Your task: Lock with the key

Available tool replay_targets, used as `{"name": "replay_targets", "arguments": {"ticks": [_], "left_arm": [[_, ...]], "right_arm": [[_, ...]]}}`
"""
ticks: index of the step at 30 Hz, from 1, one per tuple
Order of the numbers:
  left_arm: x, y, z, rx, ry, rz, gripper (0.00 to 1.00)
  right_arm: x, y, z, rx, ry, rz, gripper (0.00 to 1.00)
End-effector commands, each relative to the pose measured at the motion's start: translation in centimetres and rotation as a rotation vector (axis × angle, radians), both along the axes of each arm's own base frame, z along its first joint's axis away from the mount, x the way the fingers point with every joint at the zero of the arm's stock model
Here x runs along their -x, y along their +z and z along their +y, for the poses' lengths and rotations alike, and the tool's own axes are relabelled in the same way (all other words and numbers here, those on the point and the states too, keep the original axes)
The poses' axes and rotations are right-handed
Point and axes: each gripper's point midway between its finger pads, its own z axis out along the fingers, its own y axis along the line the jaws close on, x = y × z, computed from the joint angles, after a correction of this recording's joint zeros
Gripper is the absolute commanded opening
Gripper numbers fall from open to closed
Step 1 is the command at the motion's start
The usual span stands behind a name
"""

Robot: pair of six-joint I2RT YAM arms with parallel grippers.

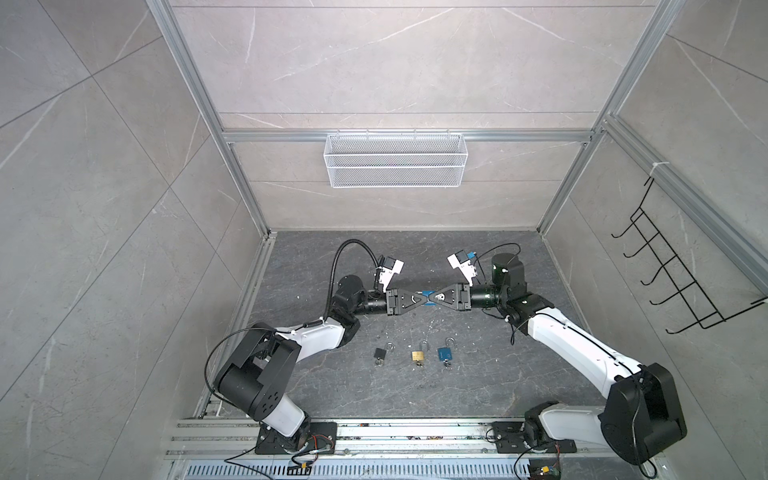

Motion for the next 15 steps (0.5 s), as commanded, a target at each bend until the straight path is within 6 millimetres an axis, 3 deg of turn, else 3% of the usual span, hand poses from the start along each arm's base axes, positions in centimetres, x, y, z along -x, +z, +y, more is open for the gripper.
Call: {"name": "replay_targets", "arguments": {"ticks": [1, 4, 15], "left_arm": [[0.2, 2.3, 0.0, 0.012, 0.026, -0.141, 0.0], [0.6, 2.8, 0.4, 0.021, 0.02, -0.17, 0.0], [0.3, 3.3, 0.4, 0.04, 0.014, -0.156, 0.0]], "right_arm": [[-1.2, 0.3, -1.3, 0.021, -0.08, -0.021, 0.21], [-1.5, 1.1, -2.5, -0.004, -0.107, -0.028, 0.29], [-0.8, 1.6, -3.3, -0.02, -0.103, -0.043, 0.29]]}}
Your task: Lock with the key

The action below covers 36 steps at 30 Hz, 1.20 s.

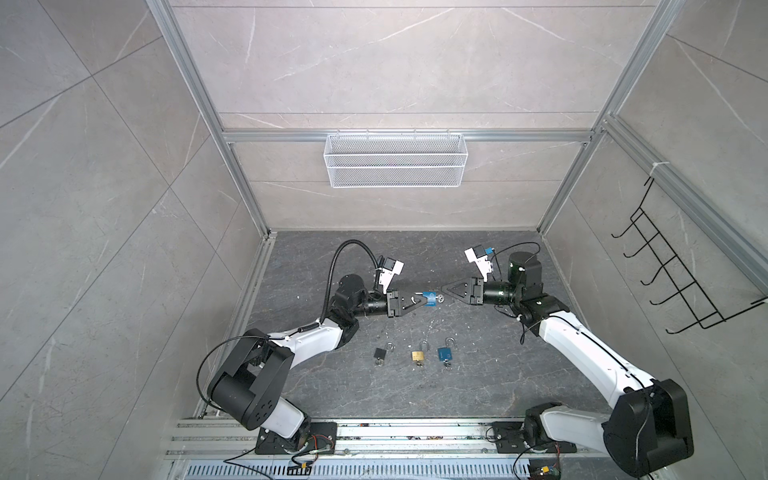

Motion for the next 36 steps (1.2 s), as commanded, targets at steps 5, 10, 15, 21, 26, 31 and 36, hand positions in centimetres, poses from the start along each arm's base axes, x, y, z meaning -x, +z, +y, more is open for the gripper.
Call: {"name": "replay_targets", "arguments": {"ticks": [5, 10, 15, 21, 26, 31, 36], "left_arm": [[0.2, 3.9, 0.0, 0.102, -0.031, -0.108, 0.0], [0.1, 3.9, -0.1, 0.102, -0.035, -0.098, 0.0], [0.0, 4.1, -0.2, 0.107, -0.037, -0.093, 0.0], [-0.1, 4.3, -0.4, 0.112, -0.049, -0.091, 0.0], [-0.3, 4.2, -0.5, 0.114, -0.052, -0.083, 0.0], [-0.4, 4.0, -0.6, 0.112, -0.048, -0.077, 0.0], [-1.1, 3.3, -0.5, 0.103, -0.017, -0.055, 0.0]], "right_arm": [[0.7, -0.3, -0.1, 0.009, 0.012, -0.009, 0.29], [1.1, 0.3, 0.3, -0.051, 0.049, -0.013, 0.27], [1.5, 0.5, 0.4, -0.068, 0.066, -0.02, 0.23], [1.5, 0.2, 0.5, -0.08, 0.072, -0.012, 0.21], [1.5, 0.2, 0.5, -0.083, 0.072, -0.01, 0.19], [1.5, 0.2, 0.5, -0.084, 0.073, -0.011, 0.15], [1.6, 0.2, 0.5, -0.097, 0.072, -0.011, 0.12]]}}
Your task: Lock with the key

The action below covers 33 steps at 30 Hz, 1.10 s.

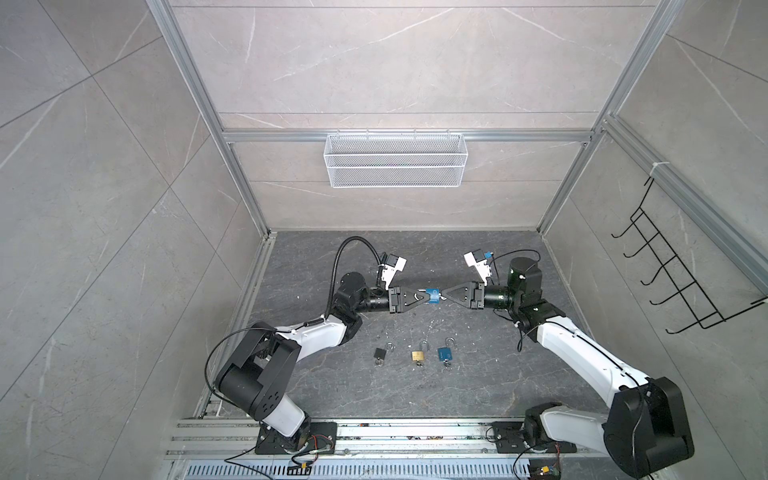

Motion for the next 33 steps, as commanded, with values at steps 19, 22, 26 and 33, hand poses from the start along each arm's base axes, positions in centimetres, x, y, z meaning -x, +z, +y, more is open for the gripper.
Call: {"name": "replay_targets", "arguments": {"ticks": [19, 22, 26, 33], "left_arm": [[-3.5, 1.7, 2.2, 0.139, 0.09, 0.006, 0.0], [-3.6, 1.6, 2.5, 0.137, 0.097, 0.01, 0.0], [-3.7, 1.4, 3.0, 0.134, 0.112, 0.007, 0.0], [-5.2, -1.6, 2.4, 0.001, 0.153, 0.076, 0.0]], "right_arm": [[0.7, -0.4, -0.6, 0.029, -0.042, -0.06, 0.0], [0.8, -0.3, -0.6, 0.032, -0.039, -0.061, 0.0], [1.1, -0.4, -0.9, 0.05, -0.05, -0.063, 0.0], [-0.2, -2.7, -3.6, 0.141, -0.207, 0.018, 0.0]]}}
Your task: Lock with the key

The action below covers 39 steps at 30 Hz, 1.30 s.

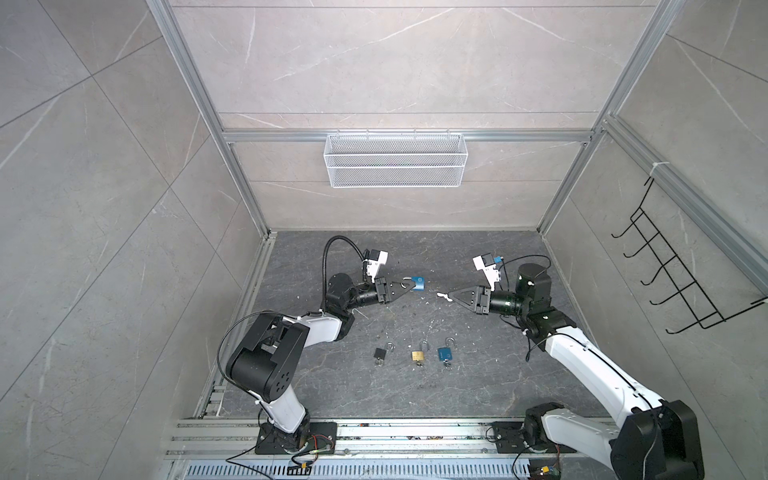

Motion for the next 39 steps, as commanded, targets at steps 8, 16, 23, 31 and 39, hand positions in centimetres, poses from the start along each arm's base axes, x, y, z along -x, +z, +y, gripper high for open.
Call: {"name": "replay_targets", "arguments": {"ticks": [8, 16, 23, 31, 39], "left_arm": [[-1.0, -4.8, -2.6, -0.34, -0.03, -0.029, 0.0], [0.1, -7.8, -4.8, -0.585, -0.276, -0.08, 0.0], [-0.1, -9.5, -4.6, -0.731, -0.465, -0.122, 0.0], [-1.1, -12.4, -6.1, -0.765, -0.56, -0.057, 0.0], [-1.1, -15.1, -6.9, -0.804, -0.643, -0.002, 0.0]], "right_arm": [[-3.2, -8.7, -5.1, 0.137, -0.338, 0.241, 0.0], [-6.4, -12.1, -6.6, 0.109, -0.478, 0.262, 0.0], [-8.8, -13.1, -7.7, 0.085, -0.584, 0.223, 0.0], [-9.8, -15.7, -8.1, 0.115, -0.612, 0.249, 0.0], [-10.6, -17.3, -7.4, 0.079, -0.6, 0.256, 0.0]]}}
